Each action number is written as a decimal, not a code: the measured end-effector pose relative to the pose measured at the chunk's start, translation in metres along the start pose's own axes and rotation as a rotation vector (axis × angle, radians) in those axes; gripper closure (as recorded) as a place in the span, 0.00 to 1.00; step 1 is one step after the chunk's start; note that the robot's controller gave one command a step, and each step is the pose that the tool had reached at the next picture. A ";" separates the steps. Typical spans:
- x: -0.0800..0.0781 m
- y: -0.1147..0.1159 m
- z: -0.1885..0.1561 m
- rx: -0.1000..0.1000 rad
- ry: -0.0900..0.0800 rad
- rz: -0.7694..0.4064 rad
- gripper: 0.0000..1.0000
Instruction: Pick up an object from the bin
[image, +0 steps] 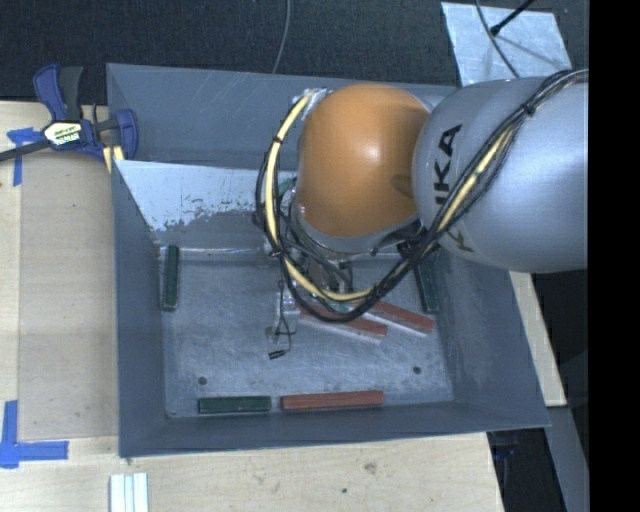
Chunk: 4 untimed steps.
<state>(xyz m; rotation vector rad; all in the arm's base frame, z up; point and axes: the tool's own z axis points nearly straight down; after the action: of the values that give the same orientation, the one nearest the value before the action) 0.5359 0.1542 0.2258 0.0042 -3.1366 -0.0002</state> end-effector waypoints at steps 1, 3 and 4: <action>-0.002 -0.001 -0.004 -0.001 -0.008 0.001 0.00; -0.015 -0.058 0.103 0.002 -0.012 -0.050 0.00; -0.035 -0.078 0.139 -0.004 -0.006 -0.004 0.00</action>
Offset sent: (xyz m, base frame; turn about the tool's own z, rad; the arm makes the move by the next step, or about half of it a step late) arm 0.0406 -0.1164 -0.0718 0.0176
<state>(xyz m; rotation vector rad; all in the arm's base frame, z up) 0.5703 0.0759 0.0869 0.0108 -3.1421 -0.0066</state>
